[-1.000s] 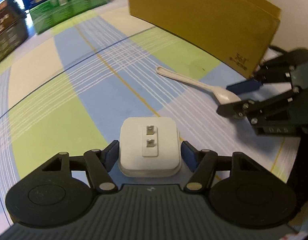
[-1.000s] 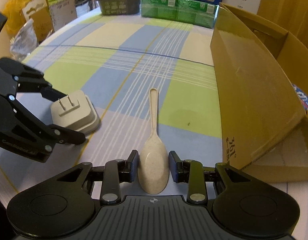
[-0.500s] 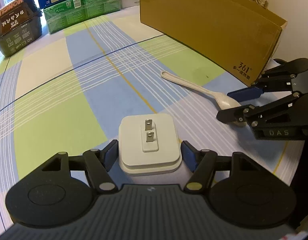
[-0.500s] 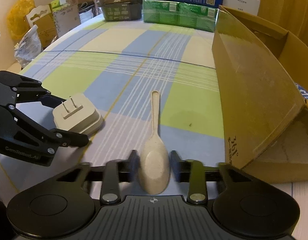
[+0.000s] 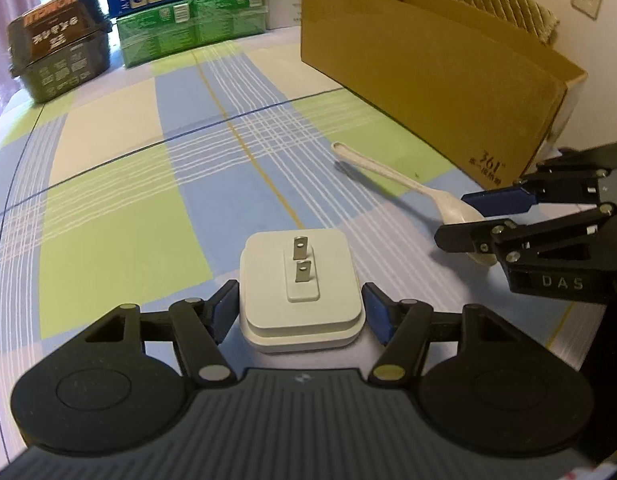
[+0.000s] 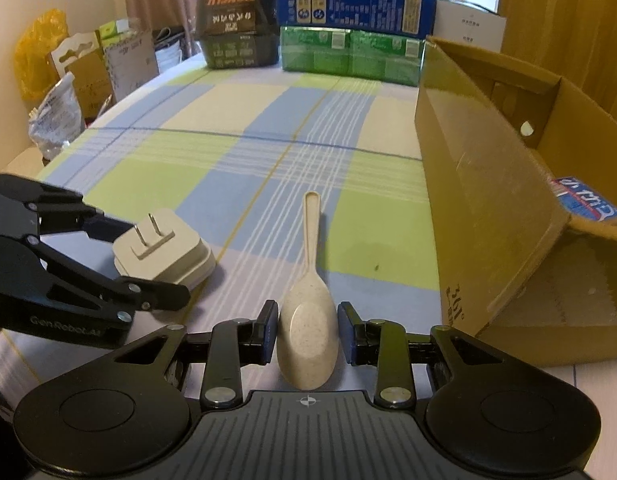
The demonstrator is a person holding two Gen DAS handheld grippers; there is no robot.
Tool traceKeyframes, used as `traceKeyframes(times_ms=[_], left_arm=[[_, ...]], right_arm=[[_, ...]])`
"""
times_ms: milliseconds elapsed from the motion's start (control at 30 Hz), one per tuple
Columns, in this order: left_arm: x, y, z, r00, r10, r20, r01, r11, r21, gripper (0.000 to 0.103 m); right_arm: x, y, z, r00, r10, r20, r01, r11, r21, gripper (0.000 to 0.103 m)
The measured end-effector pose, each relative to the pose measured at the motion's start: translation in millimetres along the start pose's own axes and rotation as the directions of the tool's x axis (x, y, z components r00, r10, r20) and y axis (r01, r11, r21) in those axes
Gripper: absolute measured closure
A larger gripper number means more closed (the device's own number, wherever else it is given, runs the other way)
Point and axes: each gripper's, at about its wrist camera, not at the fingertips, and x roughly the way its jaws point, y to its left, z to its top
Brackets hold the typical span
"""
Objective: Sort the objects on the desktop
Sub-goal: 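Carry the plug adapter and spoon over the cardboard box with both tools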
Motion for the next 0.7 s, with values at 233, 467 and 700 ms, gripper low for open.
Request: traceKeyframes(times_ms=[233, 467, 700], left_arm=[[-17, -12, 2, 0.999, 0.034, 0.032, -0.033, 0.998, -0.052, 0.042], [-46, -26, 23, 0.993, 0.066, 0.095, -0.058, 0.994, -0.088, 0.042], [-78, -41, 40, 0.988, 0.087, 0.129, -0.074, 0.992, -0.101, 0.042]], right_arm=[[-24, 2, 7, 0.999, -0.002, 0.048, 0.002, 1.0, 0.0, 0.074], [-55, 2, 21, 0.993, -0.012, 0.113, 0.011, 1.0, 0.008, 0.074], [-88, -1, 29, 0.985, -0.022, 0.172, 0.019, 1.0, 0.018, 0.074]])
